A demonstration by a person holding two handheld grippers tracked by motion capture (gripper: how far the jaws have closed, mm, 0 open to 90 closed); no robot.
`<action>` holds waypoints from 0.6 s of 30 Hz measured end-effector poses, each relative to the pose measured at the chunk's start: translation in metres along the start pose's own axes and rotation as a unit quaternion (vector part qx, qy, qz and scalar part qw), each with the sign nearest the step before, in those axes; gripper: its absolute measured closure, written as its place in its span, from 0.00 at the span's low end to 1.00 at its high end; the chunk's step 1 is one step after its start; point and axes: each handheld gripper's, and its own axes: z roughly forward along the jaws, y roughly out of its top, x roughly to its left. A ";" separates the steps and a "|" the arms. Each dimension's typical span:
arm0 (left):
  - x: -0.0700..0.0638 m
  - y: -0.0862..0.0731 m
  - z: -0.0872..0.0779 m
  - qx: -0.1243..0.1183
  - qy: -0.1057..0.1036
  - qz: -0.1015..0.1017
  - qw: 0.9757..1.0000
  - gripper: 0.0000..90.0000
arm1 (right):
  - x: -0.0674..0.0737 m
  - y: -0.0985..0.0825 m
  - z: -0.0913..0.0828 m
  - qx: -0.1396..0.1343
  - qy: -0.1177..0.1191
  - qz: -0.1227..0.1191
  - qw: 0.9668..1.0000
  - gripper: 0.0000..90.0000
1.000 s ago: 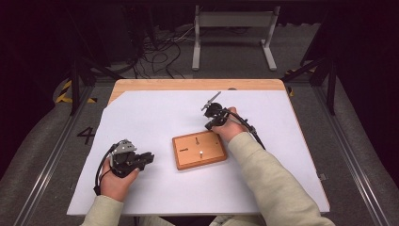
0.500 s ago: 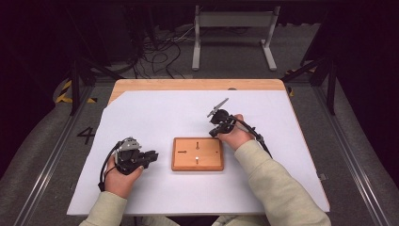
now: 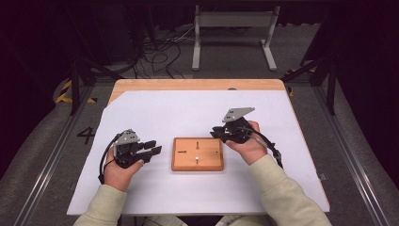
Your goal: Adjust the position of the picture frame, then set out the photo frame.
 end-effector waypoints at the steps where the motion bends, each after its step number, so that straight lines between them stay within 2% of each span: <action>1: 0.000 0.000 -0.001 -0.004 -0.001 0.000 1.000 0.68 | 0.002 -0.002 -0.003 -0.009 0.002 0.000 1.000 0.81; 5: 0.000 0.000 -0.002 -0.008 -0.004 0.000 1.000 0.67 | 0.017 -0.012 -0.019 -0.066 0.011 -0.007 0.998 0.75; 6: 0.000 0.000 -0.002 -0.008 -0.004 0.000 1.000 0.66 | 0.017 -0.012 -0.019 -0.066 0.011 -0.007 0.998 0.75; 11: -0.001 -0.001 -0.003 -0.013 -0.001 0.001 1.000 0.64 | 0.027 -0.022 -0.029 -0.103 0.020 -0.005 0.994 0.69; 13: -0.001 -0.001 -0.004 -0.020 -0.004 0.007 1.000 0.62 | 0.029 -0.025 -0.031 -0.114 0.018 -0.005 0.993 0.65; 18: 0.000 0.000 -0.005 -0.027 -0.006 0.003 1.000 0.60 | 0.033 -0.036 -0.033 -0.138 0.023 -0.001 0.990 0.59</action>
